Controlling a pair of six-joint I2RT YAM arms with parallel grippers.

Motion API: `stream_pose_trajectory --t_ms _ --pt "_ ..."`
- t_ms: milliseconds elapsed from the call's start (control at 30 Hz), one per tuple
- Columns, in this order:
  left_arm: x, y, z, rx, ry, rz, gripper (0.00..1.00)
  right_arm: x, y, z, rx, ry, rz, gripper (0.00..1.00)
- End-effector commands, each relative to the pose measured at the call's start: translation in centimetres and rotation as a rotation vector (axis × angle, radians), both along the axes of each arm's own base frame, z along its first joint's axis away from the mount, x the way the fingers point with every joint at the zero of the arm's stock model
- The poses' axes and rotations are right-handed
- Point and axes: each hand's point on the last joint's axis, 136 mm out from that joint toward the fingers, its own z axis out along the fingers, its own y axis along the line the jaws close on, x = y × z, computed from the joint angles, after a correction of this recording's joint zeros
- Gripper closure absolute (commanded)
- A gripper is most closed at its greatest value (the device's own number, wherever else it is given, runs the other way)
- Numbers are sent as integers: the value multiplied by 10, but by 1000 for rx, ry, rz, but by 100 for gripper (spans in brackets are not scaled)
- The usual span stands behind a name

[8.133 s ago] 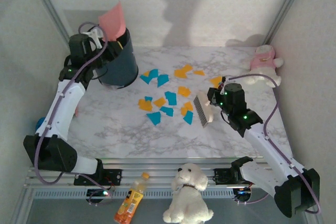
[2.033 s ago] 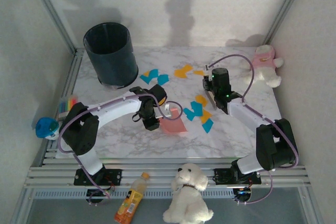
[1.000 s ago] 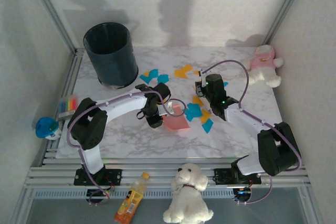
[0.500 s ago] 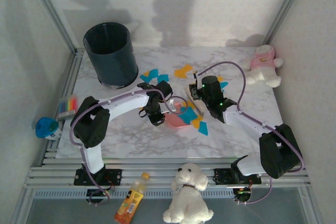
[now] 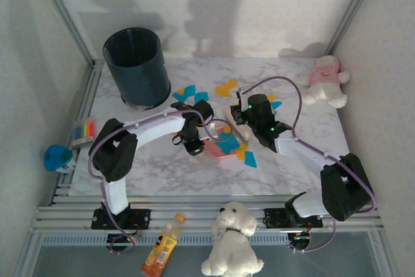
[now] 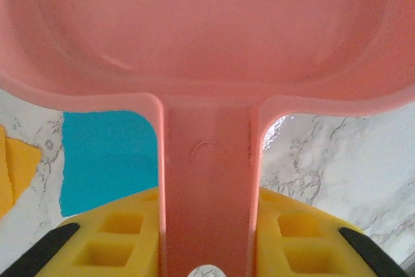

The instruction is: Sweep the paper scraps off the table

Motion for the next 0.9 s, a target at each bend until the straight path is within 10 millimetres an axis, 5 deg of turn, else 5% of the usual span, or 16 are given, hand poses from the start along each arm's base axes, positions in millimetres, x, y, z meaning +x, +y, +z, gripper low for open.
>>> stream_pose_trajectory --t_ms 0,433,867 --pt "3 5 -2 34 -9 4 100 -3 6 30 49 -37 16 100" --pt "-1 18 0 57 -39 -18 100 -20 -12 51 44 -45 -25 100" --pt "-12 24 7 44 -42 -65 100 -38 -72 41 28 38 -330 100"
